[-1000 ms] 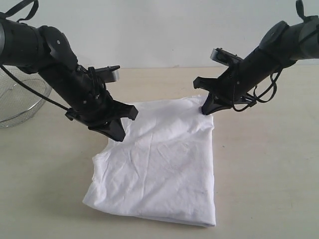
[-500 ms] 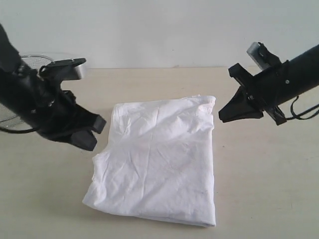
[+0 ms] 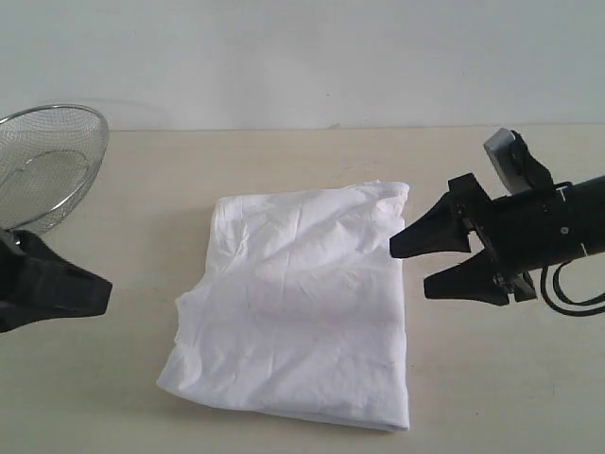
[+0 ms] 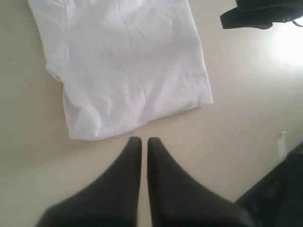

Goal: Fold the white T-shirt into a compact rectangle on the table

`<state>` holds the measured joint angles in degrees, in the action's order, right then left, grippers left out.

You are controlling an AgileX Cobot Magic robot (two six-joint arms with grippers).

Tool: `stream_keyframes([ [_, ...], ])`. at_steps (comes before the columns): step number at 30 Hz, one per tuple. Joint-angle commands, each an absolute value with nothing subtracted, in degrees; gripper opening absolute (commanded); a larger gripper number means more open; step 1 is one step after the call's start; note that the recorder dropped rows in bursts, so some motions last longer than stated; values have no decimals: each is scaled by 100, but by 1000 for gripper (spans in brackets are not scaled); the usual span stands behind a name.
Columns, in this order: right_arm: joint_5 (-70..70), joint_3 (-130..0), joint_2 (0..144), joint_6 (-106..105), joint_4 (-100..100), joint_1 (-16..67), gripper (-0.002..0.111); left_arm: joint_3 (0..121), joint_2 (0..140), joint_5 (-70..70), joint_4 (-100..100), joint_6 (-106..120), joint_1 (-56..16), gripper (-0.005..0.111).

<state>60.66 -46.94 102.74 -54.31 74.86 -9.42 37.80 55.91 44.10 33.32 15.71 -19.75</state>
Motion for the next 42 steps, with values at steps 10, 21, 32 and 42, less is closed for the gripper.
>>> stream_keyframes([
  [10,5094,-4629,10399,-5209,6888,-976,74,3138,5172,4209,3405,1501,-1982,4],
  [21,5150,-4629,11006,-5606,7406,-946,74,3132,5172,4129,3405,1501,-1982,4],
  [32,4879,-4629,11356,-6029,8087,-458,74,3132,5172,4053,3405,1501,-1982,4],
  [42,4609,-4756,11761,-6215,8637,-84,74,3132,5172,4062,3405,1501,-1982,4],
])
